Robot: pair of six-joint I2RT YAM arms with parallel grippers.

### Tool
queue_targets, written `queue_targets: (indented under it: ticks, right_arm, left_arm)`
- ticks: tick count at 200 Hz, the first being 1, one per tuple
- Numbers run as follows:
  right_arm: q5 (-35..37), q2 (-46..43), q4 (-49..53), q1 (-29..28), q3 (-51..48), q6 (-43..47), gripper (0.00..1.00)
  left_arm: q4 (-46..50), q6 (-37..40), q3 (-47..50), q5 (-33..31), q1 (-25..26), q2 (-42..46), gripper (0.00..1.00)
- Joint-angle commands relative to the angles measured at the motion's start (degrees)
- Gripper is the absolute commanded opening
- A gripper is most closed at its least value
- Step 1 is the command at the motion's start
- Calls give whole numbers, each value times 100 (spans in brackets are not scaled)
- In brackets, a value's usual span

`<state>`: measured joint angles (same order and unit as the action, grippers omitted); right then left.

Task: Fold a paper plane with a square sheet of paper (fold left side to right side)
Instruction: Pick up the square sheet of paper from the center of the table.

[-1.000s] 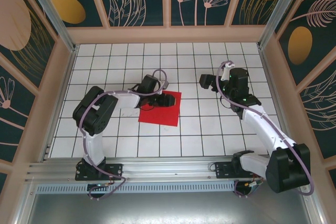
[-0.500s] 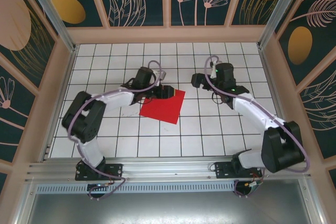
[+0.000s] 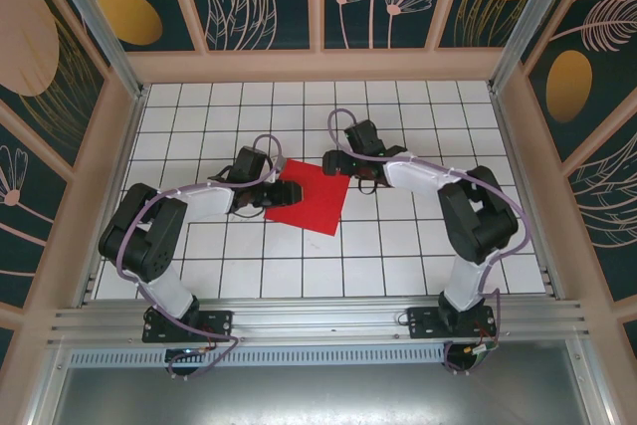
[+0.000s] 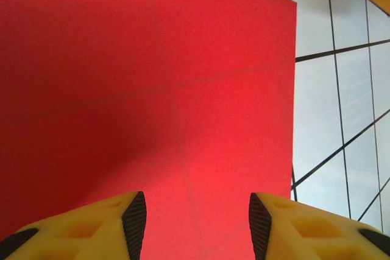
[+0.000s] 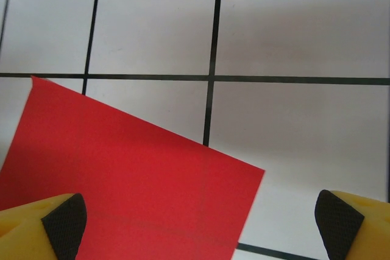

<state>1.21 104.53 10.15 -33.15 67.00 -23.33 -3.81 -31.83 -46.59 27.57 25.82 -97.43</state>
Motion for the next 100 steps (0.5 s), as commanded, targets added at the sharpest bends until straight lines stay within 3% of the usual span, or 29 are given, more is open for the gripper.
queue_targets:
  ticks: [1, 100]
  right_arm:
    - [209, 295, 310, -125, 362, -154, 99]
    - [-354, 1027, 592, -510, 600, -233, 99]
  left_arm:
    - [48, -68, 62, -91, 6, -159, 51]
    - [4, -94, 261, -165, 17, -445, 46]
